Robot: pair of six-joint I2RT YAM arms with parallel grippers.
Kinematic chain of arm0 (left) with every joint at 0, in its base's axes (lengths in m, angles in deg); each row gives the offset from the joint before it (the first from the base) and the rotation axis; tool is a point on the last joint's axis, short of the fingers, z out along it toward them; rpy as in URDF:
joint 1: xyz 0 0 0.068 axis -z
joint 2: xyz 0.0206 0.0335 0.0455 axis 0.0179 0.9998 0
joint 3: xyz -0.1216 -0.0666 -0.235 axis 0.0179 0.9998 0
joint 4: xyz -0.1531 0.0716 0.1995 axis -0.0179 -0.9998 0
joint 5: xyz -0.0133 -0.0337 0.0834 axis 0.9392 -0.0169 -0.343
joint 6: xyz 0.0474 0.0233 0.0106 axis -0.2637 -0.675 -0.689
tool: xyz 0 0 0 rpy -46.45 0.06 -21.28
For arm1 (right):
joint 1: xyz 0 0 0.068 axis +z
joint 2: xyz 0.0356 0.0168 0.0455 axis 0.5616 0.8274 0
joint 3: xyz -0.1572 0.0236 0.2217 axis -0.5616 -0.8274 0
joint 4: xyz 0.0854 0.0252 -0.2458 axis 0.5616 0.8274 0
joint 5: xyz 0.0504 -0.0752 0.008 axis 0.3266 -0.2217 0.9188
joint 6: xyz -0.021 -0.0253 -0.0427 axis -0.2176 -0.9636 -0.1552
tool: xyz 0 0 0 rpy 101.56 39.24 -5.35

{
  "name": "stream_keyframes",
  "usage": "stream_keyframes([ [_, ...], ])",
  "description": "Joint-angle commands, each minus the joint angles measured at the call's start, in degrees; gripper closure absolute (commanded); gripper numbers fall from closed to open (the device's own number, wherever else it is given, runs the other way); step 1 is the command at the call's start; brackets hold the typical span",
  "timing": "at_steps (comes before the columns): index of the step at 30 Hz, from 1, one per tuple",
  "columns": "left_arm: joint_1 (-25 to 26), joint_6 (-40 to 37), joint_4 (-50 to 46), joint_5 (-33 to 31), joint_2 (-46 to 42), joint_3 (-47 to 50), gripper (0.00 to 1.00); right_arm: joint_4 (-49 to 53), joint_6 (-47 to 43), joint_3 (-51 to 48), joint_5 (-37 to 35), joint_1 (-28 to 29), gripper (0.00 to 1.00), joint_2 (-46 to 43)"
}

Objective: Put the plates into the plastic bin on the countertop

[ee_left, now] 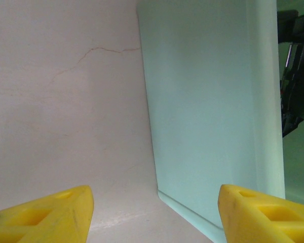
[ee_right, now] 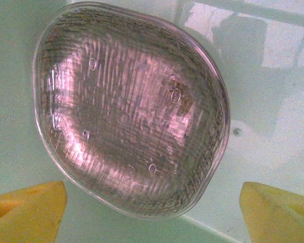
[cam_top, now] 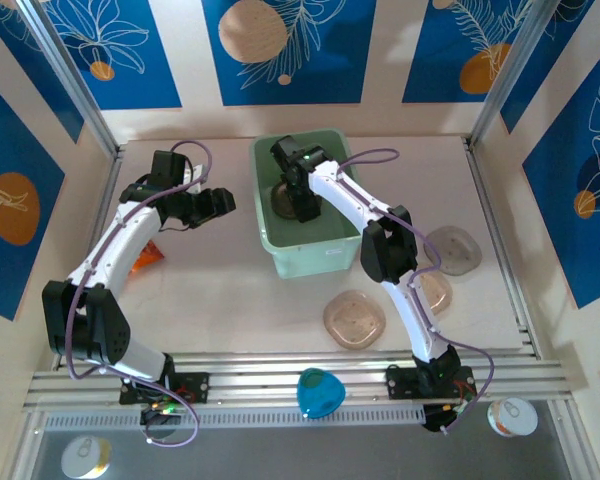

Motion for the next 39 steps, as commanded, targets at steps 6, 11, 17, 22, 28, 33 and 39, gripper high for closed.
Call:
stream_keyframes([
  [6, -0.4, 1.9, 0.0, 2.5, -1.9, 1.5, 0.34, 0.5, -8.1, -1.1, -6.4, 2.2, 0.01, -11.4],
  [11, 0.1, 2.5, 0.2, 2.7, -2.8, 2.4, 0.34, -3.3, -14.5, -6.7, -4.8, 1.9, 0.01, -18.8],
  [17, 1.9, 4.1, 1.2, 1.5, -3.6, 2.2, 0.34, -4.7, -26.4, -11.0, -3.2, -0.2, 0.01, -27.8],
  [22, 4.1, 5.5, 2.0, -0.1, -3.8, 2.3, 0.34, -5.4, -33.2, -19.6, -3.7, -2.9, 0.01, -37.0],
  [28, 6.8, 6.7, 2.2, -2.7, -3.5, 1.6, 0.34, -10.2, -35.9, -38.9, -4.3, -7.6, 0.01, -53.2],
  [33, 8.9, 7.8, 2.2, -4.6, -2.4, 0.3, 0.34, -13.3, -37.6, -52.0, -1.0, -14.5, 0.01, -64.0],
  [39, 11.4, 9.0, 2.4, -7.1, -0.4, -1.9, 0.34, -10.1, -40.1, -61.5, 7.7, -27.0, 0.04, -69.4],
])
